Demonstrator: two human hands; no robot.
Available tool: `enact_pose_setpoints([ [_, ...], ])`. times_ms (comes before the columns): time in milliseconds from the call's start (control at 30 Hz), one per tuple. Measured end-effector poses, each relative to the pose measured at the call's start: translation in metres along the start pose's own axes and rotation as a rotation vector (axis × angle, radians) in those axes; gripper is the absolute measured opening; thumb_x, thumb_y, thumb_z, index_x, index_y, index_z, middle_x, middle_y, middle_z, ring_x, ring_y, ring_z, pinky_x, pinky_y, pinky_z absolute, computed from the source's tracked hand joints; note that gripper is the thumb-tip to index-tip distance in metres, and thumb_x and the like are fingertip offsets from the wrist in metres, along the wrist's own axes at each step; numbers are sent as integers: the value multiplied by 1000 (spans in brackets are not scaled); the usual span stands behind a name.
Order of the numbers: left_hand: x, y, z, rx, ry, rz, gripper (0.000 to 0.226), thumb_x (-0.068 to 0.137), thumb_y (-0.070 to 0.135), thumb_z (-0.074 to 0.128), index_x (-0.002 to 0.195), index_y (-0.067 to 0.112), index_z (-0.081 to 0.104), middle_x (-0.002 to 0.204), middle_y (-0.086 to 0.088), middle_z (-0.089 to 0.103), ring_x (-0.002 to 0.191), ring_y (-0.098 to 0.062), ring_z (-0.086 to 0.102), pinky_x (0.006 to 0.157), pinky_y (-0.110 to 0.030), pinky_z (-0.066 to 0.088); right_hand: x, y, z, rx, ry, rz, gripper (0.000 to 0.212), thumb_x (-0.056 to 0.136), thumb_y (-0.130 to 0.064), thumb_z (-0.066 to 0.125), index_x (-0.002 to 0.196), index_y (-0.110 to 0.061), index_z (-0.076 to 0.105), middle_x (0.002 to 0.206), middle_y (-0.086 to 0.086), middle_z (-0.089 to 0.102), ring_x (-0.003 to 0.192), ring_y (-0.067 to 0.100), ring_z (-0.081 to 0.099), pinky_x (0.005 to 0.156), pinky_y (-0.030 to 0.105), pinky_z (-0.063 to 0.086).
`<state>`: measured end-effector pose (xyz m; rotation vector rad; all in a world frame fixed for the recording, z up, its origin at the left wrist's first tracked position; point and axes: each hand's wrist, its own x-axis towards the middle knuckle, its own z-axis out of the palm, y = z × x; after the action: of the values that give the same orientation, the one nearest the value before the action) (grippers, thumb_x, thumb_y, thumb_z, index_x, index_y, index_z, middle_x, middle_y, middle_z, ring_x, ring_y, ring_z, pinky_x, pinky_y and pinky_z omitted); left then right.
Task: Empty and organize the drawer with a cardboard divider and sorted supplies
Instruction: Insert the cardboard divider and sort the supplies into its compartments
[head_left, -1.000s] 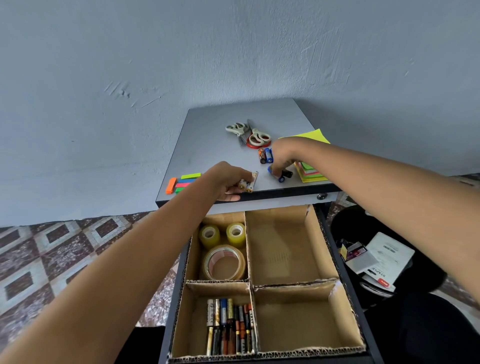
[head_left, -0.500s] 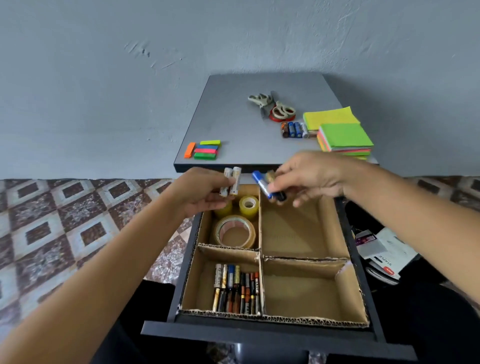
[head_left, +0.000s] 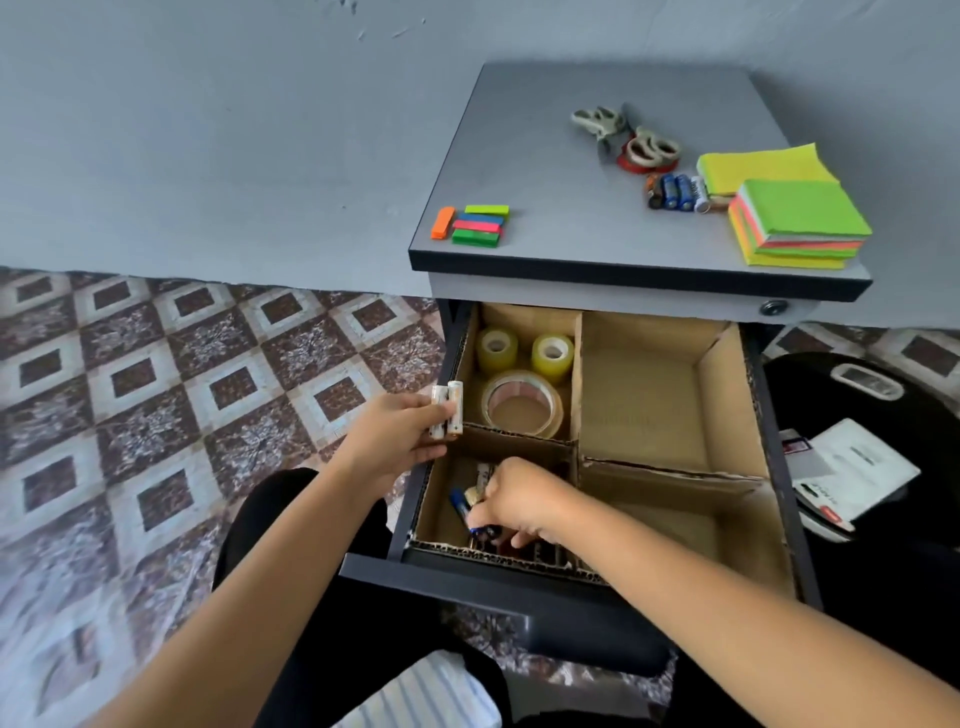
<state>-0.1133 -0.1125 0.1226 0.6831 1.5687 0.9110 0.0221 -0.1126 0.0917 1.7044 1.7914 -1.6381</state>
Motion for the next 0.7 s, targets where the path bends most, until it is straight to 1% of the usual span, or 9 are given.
enact_pose_setpoints([
  [67,1,-2,0,-12,0,-2,7,89,9,61,93,4,58,90,-11,54,68,-13,60,56,-18,53,13,1,9,-33,49,28,54,89,-19,60,136,-2,41,114,13,61,63,17,55,48,22,44],
  [133,2,-3,0,-20,-7,-6,7,89,9,61,93,4,58,92,-13,54,69,-14,60,56,-18,53,20,1,14,-90,79,35,58,89,-23,59,140,-6,38,129,13,55,71,20,55,52,26,46],
  [233,4,-3,0,-44,-24,-8,5,90,9,60,86,7,58,81,-8,57,68,-13,60,58,-19,52,28,2,18,-148,70,35,57,88,-33,61,134,-6,41,116,10,59,77,22,59,55,26,45],
  [267,4,-3,0,-45,-29,-7,7,90,9,59,83,8,58,78,-6,58,68,-13,60,60,-19,51,30,3,19,-118,50,39,50,88,-34,62,127,-8,45,107,9,60,74,22,61,54,27,48],
  [333,5,-3,0,-35,-36,-5,10,90,9,59,81,9,58,76,-6,59,68,-12,60,61,-20,50,35,4,19,-28,8,73,36,89,-28,62,118,-11,48,95,12,63,72,24,65,65,35,57],
  [400,6,-4,-1,-28,-44,-7,9,90,10,59,82,9,59,77,-6,59,68,-11,61,60,-18,50,36,5,15,19,4,101,34,92,-17,58,123,-4,50,102,18,65,79,28,68,75,39,58],
  [467,6,-4,-1,-26,-52,-7,8,90,11,59,83,9,59,77,-6,59,68,-11,61,60,-18,50,34,4,8,-9,46,78,34,92,-9,55,124,2,51,107,19,66,82,27,69,74,37,59],
  [600,5,-3,-1,-30,-64,5,11,91,10,58,80,9,59,73,-4,58,68,-11,60,63,-19,49,30,4,0,-326,159,-169,25,88,-9,54,110,-5,66,104,10,68,94,25,64,81,31,53],
  [700,4,-2,-1,-22,-72,7,12,91,10,58,79,9,59,74,-5,59,66,-10,60,62,-19,49,34,10,4,-506,80,-324,30,87,-11,56,116,-7,63,113,9,62,103,27,59,87,34,51],
])
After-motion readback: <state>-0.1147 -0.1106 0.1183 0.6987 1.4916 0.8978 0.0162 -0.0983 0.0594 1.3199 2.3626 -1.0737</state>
